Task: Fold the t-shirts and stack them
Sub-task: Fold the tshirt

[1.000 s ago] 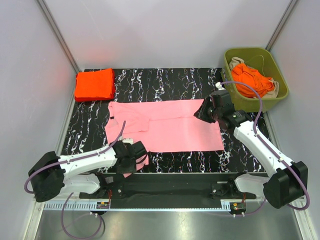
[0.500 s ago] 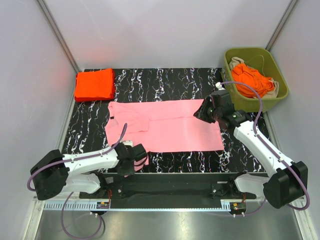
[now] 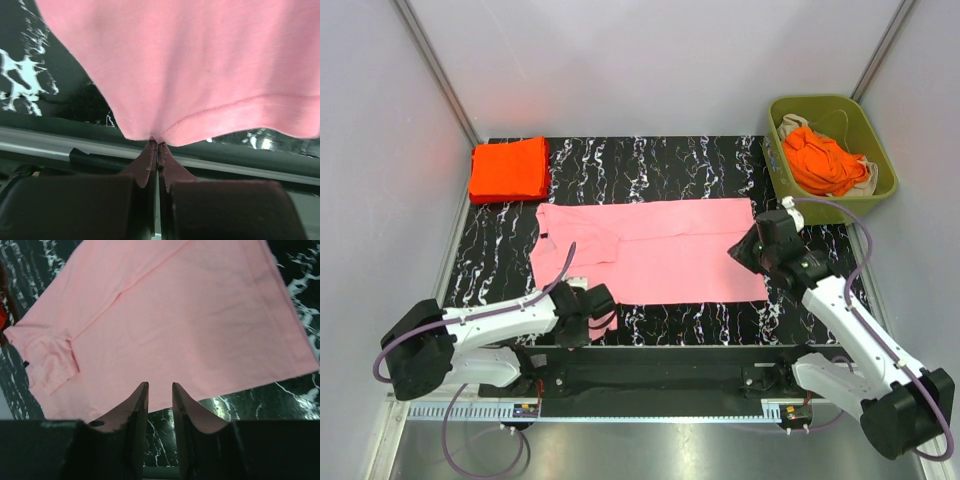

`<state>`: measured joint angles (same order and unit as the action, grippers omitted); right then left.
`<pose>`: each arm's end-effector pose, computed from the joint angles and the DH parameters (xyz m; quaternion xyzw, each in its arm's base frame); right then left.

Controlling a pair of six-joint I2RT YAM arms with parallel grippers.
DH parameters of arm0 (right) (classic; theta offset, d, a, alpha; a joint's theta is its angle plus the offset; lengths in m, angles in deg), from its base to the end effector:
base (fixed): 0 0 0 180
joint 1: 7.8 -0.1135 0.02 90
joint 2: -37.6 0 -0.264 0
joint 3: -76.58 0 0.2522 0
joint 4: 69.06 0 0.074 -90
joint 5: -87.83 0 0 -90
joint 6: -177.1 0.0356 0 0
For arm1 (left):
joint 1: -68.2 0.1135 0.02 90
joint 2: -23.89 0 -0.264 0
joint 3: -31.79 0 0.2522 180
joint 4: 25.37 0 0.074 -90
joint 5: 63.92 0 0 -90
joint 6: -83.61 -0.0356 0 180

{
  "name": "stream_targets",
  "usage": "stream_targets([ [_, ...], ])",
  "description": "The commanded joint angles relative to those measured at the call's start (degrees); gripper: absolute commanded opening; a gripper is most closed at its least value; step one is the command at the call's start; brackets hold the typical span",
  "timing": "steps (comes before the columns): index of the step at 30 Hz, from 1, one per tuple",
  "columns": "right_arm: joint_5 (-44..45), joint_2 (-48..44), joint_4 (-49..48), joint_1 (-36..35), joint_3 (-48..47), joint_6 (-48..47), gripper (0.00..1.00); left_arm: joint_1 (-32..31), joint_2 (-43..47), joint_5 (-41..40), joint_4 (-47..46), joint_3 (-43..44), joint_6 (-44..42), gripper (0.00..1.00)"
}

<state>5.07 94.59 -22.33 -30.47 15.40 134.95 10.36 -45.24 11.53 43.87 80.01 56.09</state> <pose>0.1939 0.0761 0.2794 0.2239 0.8861 0.1847 0.3613 0.0934 -0.1318 0.1617 -0.0400 0.9911 0.0641 0.1092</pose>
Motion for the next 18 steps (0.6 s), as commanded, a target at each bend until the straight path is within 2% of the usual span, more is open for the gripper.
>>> stream_targets([
  [1, 7.60, -2.76, 5.86, 1.40, 3.28, 7.59, 0.33, -0.16, 1.09, -3.99, 3.92, 4.65, -1.39, 0.00],
  [3, 8.83, -4.17, 9.19, 1.93, 5.05, 13.91, 0.31, -0.16, 2.06, -5.05, 4.98, 5.79, -1.57, 0.00],
  [6, 9.45, -4.35, 10.88, 3.16, 7.69, 18.58, 0.31, -0.16, 4.17, -5.41, 5.51, 6.59, -2.27, 0.00],
  [12, 13.67, 0.04, 10.53, 5.09, 8.48, 20.43, 0.33, -0.16, 8.91, -4.88, 5.60, 6.41, -3.24, 0.00],
  [15, 15.17, 2.77, 10.18, 6.41, 9.10, 20.79, 0.38, -0.69, 8.57, -6.11, 7.18, 7.38, -2.89, 0.00],
  [18, 15.17, 4.97, 9.57, 7.91, 9.71, 21.05, 0.38, -1.04, 6.38, -6.72, 7.62, 8.17, -3.15, 0.00],
])
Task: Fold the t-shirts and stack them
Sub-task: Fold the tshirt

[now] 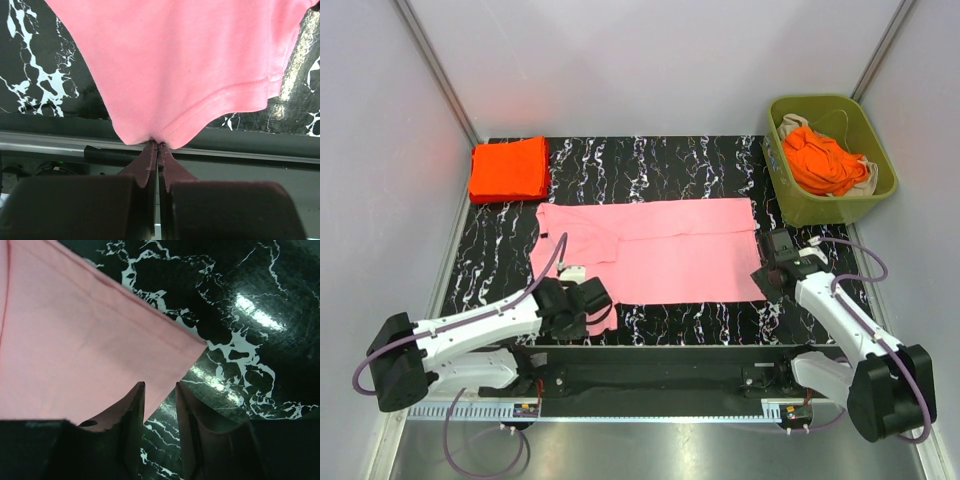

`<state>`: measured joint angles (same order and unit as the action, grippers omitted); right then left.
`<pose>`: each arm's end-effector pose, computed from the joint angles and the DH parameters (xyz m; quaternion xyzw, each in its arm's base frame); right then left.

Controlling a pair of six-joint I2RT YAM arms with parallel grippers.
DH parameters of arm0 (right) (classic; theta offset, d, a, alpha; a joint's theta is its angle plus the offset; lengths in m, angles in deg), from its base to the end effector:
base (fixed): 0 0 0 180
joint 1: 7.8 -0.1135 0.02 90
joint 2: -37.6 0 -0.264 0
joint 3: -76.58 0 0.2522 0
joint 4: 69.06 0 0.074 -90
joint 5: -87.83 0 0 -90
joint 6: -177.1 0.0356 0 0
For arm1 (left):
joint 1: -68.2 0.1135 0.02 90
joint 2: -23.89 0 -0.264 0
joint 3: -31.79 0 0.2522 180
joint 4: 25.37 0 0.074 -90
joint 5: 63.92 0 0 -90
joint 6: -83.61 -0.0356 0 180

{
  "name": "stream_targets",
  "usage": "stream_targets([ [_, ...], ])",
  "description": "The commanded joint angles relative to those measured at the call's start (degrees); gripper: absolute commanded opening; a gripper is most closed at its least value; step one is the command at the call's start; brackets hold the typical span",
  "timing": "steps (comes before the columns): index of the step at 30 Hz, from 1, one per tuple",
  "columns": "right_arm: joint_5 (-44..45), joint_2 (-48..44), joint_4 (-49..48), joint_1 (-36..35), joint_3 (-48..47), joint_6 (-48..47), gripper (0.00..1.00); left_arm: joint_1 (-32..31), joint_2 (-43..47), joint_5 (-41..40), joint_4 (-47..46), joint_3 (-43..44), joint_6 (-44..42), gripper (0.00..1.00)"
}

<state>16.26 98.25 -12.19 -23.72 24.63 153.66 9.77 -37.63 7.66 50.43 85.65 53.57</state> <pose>0.1805 0.0398 0.2073 0.4432 0.8576 0.0200 0.2602 0.0914 -0.1273 0.2049 -0.0223 0.9853 0.0335 0.1661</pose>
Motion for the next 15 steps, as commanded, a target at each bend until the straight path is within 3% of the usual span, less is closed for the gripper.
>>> stream_targets([
  [1, 3.89, 1.58, -0.75, 1.33, 1.01, 2.60, 0.38, -0.45, -1.59, -3.12, 1.24, 3.05, -0.81, 0.00],
  [15, 5.29, 5.98, -6.11, 2.12, 4.44, 4.36, 0.40, -0.45, -1.33, -6.19, 3.70, 5.96, -0.82, 0.00],
])
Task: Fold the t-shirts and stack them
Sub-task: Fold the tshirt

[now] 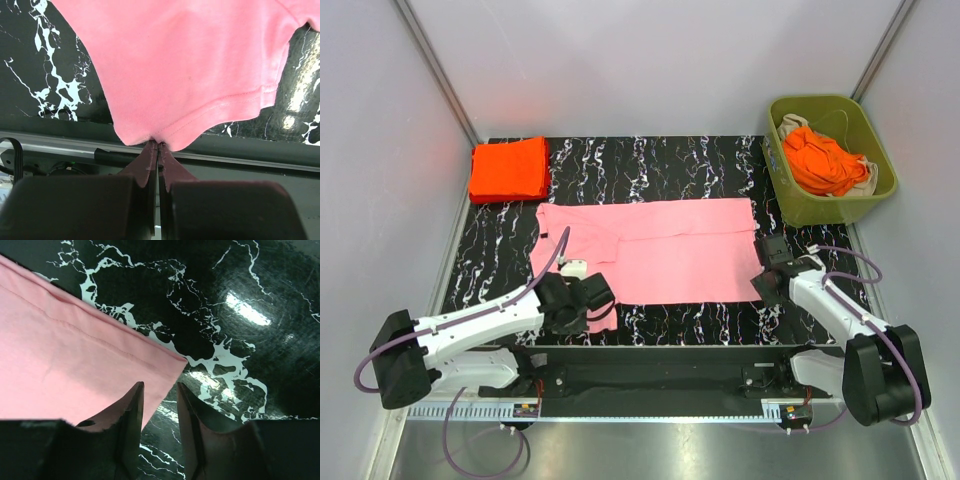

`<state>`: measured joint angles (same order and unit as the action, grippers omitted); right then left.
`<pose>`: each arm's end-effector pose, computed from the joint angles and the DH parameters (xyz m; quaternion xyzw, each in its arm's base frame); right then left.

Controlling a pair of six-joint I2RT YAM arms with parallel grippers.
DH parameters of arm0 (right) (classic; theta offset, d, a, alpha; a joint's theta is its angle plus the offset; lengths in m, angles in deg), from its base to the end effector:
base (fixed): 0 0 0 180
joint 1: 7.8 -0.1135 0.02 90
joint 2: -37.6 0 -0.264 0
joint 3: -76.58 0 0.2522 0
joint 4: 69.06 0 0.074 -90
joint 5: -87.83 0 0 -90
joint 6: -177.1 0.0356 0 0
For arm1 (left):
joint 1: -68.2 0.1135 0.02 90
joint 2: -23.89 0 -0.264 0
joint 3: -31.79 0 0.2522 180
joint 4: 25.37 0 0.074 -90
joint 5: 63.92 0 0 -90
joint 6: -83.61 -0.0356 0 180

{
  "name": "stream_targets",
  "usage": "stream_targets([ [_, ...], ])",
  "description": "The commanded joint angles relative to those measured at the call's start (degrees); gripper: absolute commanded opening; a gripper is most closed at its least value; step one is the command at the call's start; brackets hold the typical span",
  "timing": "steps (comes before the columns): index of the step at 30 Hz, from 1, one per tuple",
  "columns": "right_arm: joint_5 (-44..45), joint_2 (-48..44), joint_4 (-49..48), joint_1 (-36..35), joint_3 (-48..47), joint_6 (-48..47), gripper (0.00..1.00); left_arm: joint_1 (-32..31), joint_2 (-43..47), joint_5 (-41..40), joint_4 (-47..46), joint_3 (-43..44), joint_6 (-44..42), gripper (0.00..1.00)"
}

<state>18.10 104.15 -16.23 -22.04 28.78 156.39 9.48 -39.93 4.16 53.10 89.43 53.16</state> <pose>0.1850 0.0342 0.1727 0.4740 0.8487 -0.0246 0.2332 0.0966 -0.1335 0.2167 -0.0160 0.9806 0.0581 0.1865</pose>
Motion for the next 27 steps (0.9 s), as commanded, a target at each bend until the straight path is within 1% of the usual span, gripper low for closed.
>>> stream_targets([
  [1, 3.28, 0.08, -2.24, 0.44, 0.55, 1.54, 0.40, -0.17, 0.97, -2.87, 1.21, 2.09, -0.31, 0.00],
  [14, 2.49, -0.36, -2.07, 0.35, 3.02, 3.39, 0.41, -0.17, 1.23, -4.54, 2.97, 2.79, 0.66, 0.00],
  [19, 3.63, 1.39, -2.33, 0.44, 2.93, 4.00, 0.40, -0.17, 1.15, -4.54, 3.14, 3.49, 0.74, 0.00],
  [22, 4.24, 1.83, -2.86, 0.44, 2.93, 3.74, 0.36, -0.17, 1.41, -4.72, 3.32, 4.02, 0.74, 0.00],
  [23, 4.51, 1.84, -2.95, 0.44, 3.02, 3.57, 0.29, -0.17, 1.41, -4.81, 3.41, 4.20, 0.74, 0.00],
  [24, 4.69, 1.57, -3.03, 0.44, 3.02, 3.39, 0.25, -0.17, 1.58, -4.81, 3.41, 4.55, 0.66, 0.00],
  [26, 5.30, 0.78, -3.56, 0.35, 3.28, 1.90, 0.14, -0.17, 1.67, -5.16, 3.76, 4.90, 0.66, 0.00],
  [27, 5.56, 0.52, -3.65, 0.44, 3.37, 1.28, 0.00, -0.08, 1.76, -5.42, 4.02, 5.34, 0.74, 0.00],
])
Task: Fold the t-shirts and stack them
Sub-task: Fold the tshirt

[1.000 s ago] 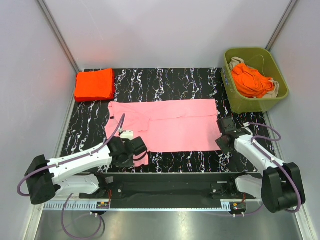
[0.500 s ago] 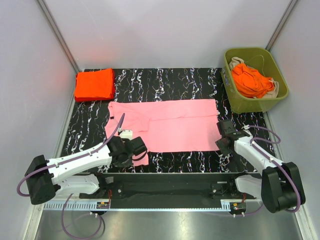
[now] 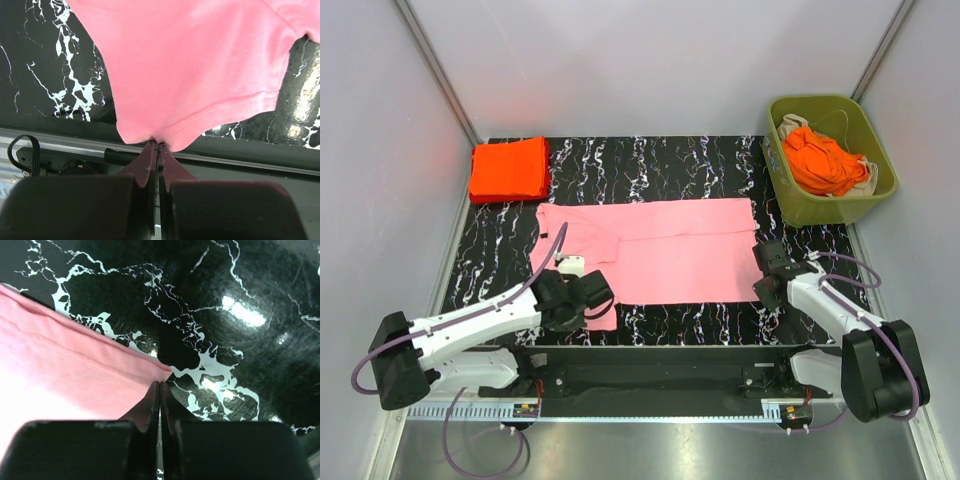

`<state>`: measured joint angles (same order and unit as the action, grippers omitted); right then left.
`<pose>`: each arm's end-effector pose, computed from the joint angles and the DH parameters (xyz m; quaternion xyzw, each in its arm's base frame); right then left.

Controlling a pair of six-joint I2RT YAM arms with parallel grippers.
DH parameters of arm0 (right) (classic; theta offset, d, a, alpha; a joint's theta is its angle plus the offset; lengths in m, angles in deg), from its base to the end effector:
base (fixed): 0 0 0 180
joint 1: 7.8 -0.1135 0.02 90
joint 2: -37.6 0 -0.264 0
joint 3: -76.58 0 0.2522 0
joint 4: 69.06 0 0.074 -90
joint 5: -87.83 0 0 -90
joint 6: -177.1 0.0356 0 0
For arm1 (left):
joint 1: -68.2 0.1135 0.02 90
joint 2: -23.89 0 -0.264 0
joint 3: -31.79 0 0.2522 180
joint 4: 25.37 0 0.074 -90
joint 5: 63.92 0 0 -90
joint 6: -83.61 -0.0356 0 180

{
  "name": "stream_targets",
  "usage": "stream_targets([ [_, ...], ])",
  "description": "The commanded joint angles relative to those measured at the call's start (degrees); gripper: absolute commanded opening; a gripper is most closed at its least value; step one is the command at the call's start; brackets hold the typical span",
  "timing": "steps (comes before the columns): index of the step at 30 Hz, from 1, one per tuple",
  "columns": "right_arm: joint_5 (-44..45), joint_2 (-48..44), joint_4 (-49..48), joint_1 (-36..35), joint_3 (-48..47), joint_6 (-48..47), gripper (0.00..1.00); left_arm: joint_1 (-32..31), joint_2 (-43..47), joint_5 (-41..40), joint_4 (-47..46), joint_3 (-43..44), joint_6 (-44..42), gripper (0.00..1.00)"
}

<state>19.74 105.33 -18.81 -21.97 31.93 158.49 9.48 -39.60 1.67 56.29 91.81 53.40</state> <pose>0.1804 0.0318 0.1564 0.4893 0.8396 -0.0413 0.2322 0.0972 -0.1316 0.2284 -0.0181 0.9764 0.0723 0.2028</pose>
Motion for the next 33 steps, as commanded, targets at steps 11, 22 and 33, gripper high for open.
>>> stream_targets([
  [11, 3.05, -9.02, -6.77, 0.37, -3.29, -13.56, 0.00, 9.75, 0.82, -6.36, 1.89, 8.40, -8.54, 0.00],
  [22, 1.64, 4.26, -13.37, 0.38, -12.60, -25.25, 0.00, 24.35, -8.40, -3.99, -4.26, 18.07, -24.71, 0.00],
  [33, 4.28, 16.38, -14.52, 0.81, -22.28, -35.09, 0.00, 30.33, -21.33, -1.96, -7.96, 27.30, -33.33, 0.00],
])
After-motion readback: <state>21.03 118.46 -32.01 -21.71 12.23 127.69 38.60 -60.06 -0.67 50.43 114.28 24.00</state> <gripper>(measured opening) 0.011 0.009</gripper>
